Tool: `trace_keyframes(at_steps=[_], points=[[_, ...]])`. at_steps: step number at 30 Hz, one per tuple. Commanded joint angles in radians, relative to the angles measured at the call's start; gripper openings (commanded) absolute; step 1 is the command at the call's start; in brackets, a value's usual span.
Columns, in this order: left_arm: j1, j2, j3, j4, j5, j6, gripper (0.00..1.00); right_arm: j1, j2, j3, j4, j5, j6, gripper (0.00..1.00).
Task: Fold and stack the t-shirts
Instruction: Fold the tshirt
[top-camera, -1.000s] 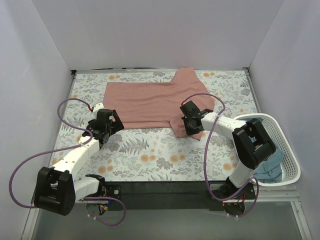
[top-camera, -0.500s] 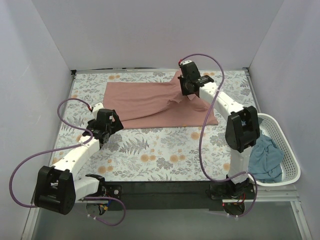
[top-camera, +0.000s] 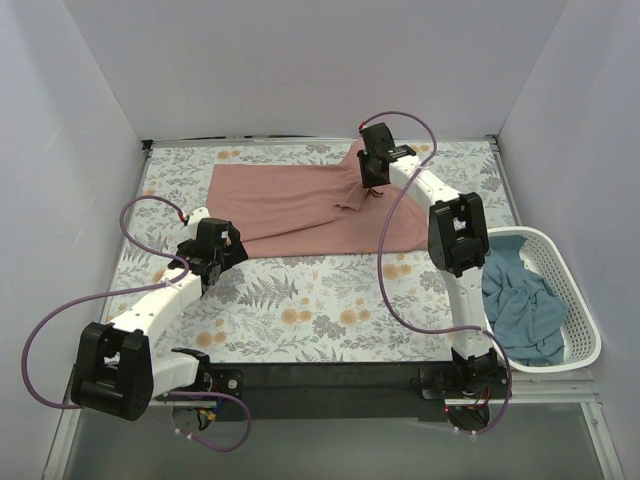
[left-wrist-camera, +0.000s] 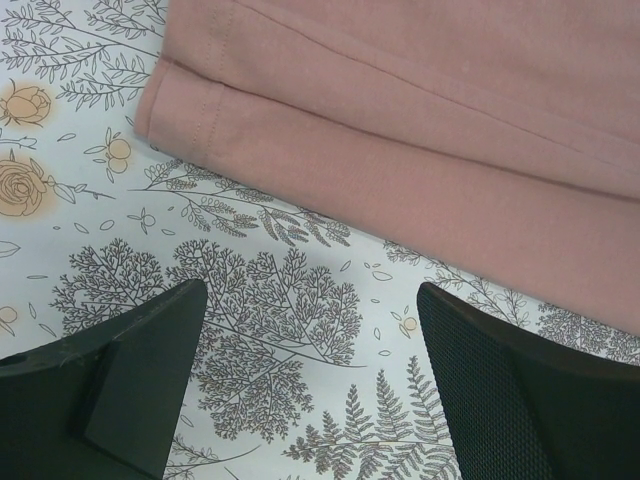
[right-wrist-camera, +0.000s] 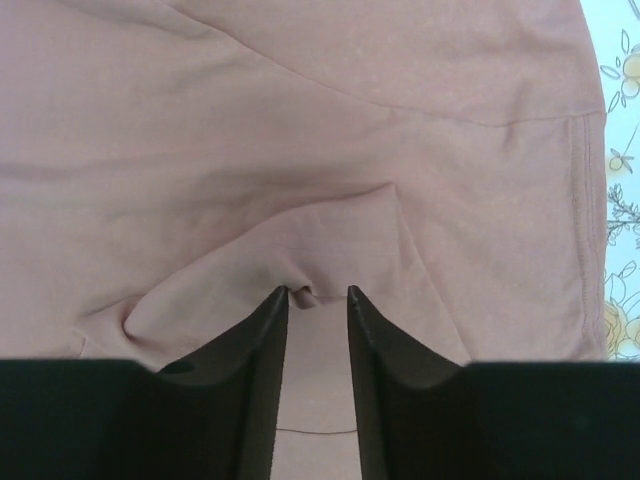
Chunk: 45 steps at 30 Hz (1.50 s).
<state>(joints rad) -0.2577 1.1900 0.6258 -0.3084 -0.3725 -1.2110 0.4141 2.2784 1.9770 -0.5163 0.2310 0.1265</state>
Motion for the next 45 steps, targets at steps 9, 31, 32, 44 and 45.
trace_keyframes(at_steps=[9,31,32,44,45], points=[[-0.003,-0.016,0.008,0.012,0.015,0.004,0.86,-0.104,-0.313,-0.234,0.079,-0.199,0.085,0.41],[0.055,0.072,0.13,0.014,0.017,-0.217,0.84,-0.403,-0.623,-1.172,0.598,-0.549,0.3,0.36],[0.061,0.097,0.159,0.014,0.023,-0.248,0.84,-0.403,-0.625,-1.172,0.595,-0.55,0.295,0.36],[0.101,0.407,0.273,0.061,0.119,-0.608,0.85,-0.405,-0.652,-1.192,0.567,-0.562,0.254,0.37],[0.101,0.422,0.291,0.061,0.118,-0.616,0.85,-0.405,-0.654,-1.195,0.567,-0.568,0.252,0.37]])
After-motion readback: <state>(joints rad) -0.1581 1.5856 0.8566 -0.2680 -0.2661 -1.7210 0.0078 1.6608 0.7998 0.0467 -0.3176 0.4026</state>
